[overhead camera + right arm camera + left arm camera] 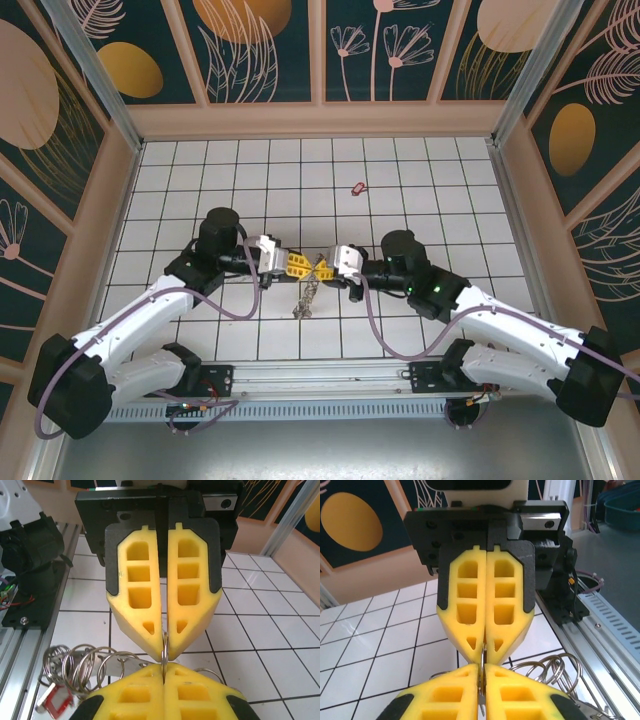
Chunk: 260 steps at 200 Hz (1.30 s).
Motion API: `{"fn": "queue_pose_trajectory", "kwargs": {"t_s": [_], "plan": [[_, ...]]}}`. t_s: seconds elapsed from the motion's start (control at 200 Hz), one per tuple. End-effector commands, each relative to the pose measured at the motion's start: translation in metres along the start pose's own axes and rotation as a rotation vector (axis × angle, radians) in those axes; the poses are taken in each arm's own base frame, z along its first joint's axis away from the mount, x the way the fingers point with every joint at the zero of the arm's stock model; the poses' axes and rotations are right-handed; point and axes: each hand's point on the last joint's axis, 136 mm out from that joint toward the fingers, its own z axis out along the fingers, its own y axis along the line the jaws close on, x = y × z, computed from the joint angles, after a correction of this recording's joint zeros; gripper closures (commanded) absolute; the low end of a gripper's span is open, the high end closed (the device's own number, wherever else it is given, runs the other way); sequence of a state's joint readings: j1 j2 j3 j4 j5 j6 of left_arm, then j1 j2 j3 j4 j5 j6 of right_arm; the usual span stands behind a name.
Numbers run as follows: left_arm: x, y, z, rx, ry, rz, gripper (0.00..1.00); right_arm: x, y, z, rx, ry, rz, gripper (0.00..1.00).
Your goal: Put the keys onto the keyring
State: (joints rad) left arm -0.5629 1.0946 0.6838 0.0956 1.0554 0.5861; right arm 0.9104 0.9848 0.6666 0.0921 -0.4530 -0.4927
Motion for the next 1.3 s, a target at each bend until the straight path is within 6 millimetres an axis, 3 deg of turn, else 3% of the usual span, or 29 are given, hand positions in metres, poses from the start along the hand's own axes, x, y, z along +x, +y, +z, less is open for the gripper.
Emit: {"fn": "queue_pose_trajectory", "kwargs": {"t_s": [0.0,0.145,0.26,0.28,0.375,0.46,0.521,0.596,0.671,0.786,1.011,1.071,1.131,1.296], "plan": [[0.01,-0.002,0.0,0.001,0.038,0.022,0.86,-0.026,-0.006,-0.004,0.007,-0.058,-0.041,1.0],[0.014,0.0,-0.001,-0.018,0.065,0.021,0.84,-0.028,-0.006,-0.004,0.004,-0.059,-0.045,1.0],[0.013,0.001,0.0,-0.021,0.06,0.01,0.96,-0.029,-0.006,-0.004,-0.001,-0.056,-0.049,1.0],[0.011,0.002,0.0,-0.024,0.056,0.009,1.0,-0.028,-0.005,-0.004,-0.004,-0.054,-0.048,1.0],[0.0,0.014,-0.001,-0.082,0.014,-0.027,1.0,-0.028,-0.004,0.001,-0.018,-0.051,-0.049,1.0],[-0.012,0.009,-0.002,-0.063,-0.053,-0.008,1.0,-0.029,-0.005,0.005,-0.023,-0.05,-0.049,1.0],[-0.014,0.005,-0.002,-0.044,-0.071,-0.002,0.77,-0.03,-0.006,0.006,-0.018,-0.055,-0.053,1.0],[-0.01,0.002,-0.001,-0.029,-0.061,-0.011,0.74,-0.032,-0.007,0.006,-0.013,-0.065,-0.061,1.0],[-0.006,0.001,0.0,-0.017,-0.049,-0.024,0.81,-0.033,-0.008,0.007,-0.014,-0.065,-0.066,1.0],[-0.003,-0.001,0.0,-0.011,-0.036,-0.02,1.0,-0.034,-0.008,0.007,-0.017,-0.064,-0.066,1.0],[-0.003,0.002,-0.002,-0.033,-0.013,-0.018,1.0,-0.03,-0.011,0.007,0.004,-0.051,-0.047,1.0],[-0.009,0.004,-0.004,-0.056,-0.039,-0.006,1.0,-0.026,-0.013,0.005,0.016,-0.038,-0.04,0.82],[-0.017,0.008,-0.006,-0.093,-0.07,0.003,1.0,-0.023,-0.014,0.001,0.031,-0.037,-0.044,0.72],[-0.02,0.015,-0.011,-0.166,-0.081,0.014,1.0,-0.017,-0.027,-0.02,0.131,-0.028,-0.054,0.58]]}}
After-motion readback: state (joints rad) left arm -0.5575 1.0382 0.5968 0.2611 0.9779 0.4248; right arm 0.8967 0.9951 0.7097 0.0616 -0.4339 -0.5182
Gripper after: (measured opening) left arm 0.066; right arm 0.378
